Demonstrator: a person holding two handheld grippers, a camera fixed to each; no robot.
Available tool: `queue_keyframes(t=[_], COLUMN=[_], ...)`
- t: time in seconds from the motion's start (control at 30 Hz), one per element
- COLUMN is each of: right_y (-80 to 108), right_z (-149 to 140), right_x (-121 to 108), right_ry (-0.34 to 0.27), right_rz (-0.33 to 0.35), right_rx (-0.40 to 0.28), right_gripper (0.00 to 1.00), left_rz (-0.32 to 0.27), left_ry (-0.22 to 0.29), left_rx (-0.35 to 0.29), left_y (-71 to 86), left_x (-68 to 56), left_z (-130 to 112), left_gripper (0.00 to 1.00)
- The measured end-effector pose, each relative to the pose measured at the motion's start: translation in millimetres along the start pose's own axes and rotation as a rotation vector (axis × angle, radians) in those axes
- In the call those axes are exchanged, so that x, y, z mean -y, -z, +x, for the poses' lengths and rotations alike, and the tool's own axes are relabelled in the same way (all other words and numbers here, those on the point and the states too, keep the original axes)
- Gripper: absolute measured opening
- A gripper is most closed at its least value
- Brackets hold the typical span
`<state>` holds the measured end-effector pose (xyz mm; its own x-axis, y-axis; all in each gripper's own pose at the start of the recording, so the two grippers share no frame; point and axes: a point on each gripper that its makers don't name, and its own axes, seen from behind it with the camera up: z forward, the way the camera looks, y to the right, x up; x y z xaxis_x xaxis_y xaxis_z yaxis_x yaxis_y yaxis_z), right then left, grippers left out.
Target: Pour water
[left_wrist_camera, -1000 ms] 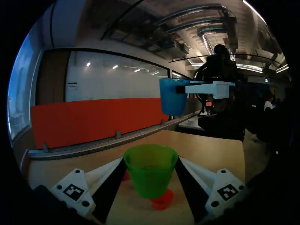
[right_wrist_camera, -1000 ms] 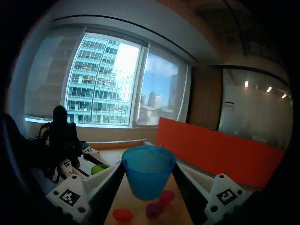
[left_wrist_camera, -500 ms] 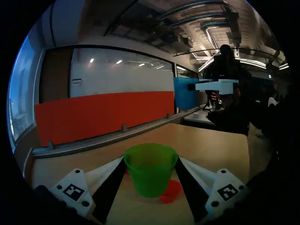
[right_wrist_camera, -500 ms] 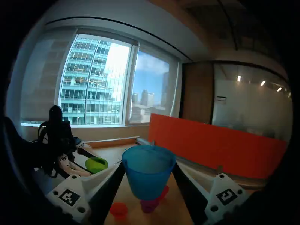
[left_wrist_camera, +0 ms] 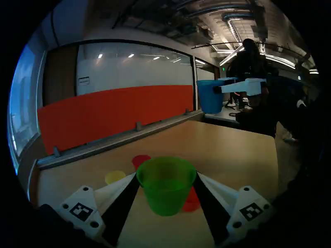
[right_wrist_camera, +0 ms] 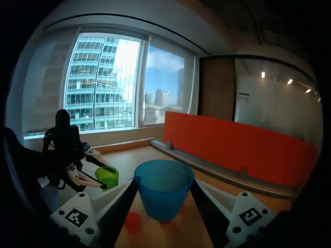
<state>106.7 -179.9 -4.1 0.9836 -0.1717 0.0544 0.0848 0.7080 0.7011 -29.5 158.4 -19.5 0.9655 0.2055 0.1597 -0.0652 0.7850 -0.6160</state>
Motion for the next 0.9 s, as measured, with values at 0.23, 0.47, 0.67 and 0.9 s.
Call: queue_keyframes(t=[0.23,0.47,0.67,0.9], right_y=[-0.2,-2.9,-5.5,-9.3], right_z=[-20.5,-47.9,-72.5,-93.5], right_x=[0.6,2.0,3.2,2.6], right_ry=[-0.023,-0.031,-0.033,-0.036], right_rz=[0.018,0.039,0.054,0.064], right_rx=[0.043,0.101,0.155,0.200], right_gripper=[0.91,0.91,0.91,0.91], left_rz=[0.000,-0.007,-0.013,-0.021], left_ry=[0.004,-0.004,0.001,0.005], left_rx=[0.042,0.092,0.129,0.163], left_y=[-2.2,-5.6,-9.1,-11.6], left_x=[6.0,9.4,12.1,11.9], left_z=[-13.9,-29.4,-41.9,-55.1], left_gripper=[0.87,0.87,0.87,0.87])
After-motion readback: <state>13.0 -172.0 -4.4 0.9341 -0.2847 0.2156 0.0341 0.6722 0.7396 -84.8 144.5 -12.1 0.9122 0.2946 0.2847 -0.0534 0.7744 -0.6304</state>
